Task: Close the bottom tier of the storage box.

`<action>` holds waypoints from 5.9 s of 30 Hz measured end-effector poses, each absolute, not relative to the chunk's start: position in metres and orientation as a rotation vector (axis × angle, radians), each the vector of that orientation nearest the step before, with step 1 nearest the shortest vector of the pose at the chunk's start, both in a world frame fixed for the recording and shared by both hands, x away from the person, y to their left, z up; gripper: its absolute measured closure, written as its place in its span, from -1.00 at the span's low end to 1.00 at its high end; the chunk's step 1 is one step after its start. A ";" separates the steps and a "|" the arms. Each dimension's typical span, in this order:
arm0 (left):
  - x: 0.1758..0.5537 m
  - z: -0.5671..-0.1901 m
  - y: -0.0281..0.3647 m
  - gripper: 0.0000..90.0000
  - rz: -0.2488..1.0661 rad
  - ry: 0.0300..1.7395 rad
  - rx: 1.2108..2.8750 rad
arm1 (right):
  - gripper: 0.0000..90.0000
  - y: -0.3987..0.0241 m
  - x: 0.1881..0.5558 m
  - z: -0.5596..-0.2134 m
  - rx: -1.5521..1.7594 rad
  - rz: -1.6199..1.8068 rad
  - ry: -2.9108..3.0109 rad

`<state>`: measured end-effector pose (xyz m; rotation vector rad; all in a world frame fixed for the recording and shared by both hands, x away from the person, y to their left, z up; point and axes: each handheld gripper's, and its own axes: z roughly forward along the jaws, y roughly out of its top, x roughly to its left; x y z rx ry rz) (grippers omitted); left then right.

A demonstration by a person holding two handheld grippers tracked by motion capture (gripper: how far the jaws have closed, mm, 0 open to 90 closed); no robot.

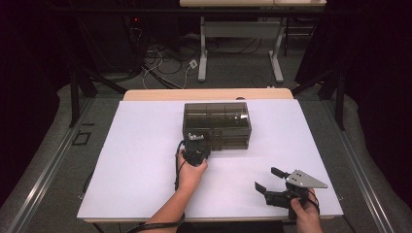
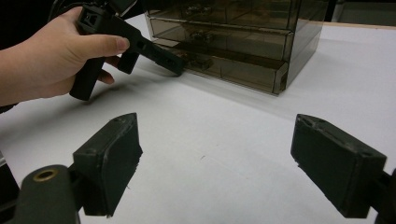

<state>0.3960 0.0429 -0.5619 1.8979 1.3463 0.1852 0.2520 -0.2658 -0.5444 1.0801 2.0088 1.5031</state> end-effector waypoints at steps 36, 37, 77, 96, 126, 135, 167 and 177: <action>0.406 -0.565 0.040 1.00 0.196 1.362 1.858 | -0.67 -0.267 0.253 -0.545 1.080 1.498 2.012; 0.405 -0.565 0.040 1.00 0.193 1.361 1.857 | -0.67 -0.267 0.253 -0.545 1.082 1.495 2.012; 0.395 -0.549 0.043 0.25 0.280 1.275 1.895 | -0.67 -0.266 0.255 -0.546 1.085 1.490 2.019; 0.386 -0.533 0.049 -0.10 0.291 1.164 1.933 | -0.67 -0.266 0.255 -0.546 1.091 1.490 2.019; 0.365 -0.505 0.084 -0.97 0.264 1.127 1.871 | -0.67 -0.266 0.256 -0.547 1.094 1.484 2.016; 0.352 -0.496 0.100 -0.99 0.316 1.081 1.885 | -0.67 -0.265 0.255 -0.546 1.084 1.481 2.023; 0.303 -0.505 0.198 -0.99 0.365 1.094 1.738 | -0.67 -0.263 0.256 -0.547 1.087 1.473 2.018; 0.295 -0.520 0.221 -0.99 0.356 1.137 1.690 | -0.67 -0.264 0.255 -0.547 1.096 1.468 2.017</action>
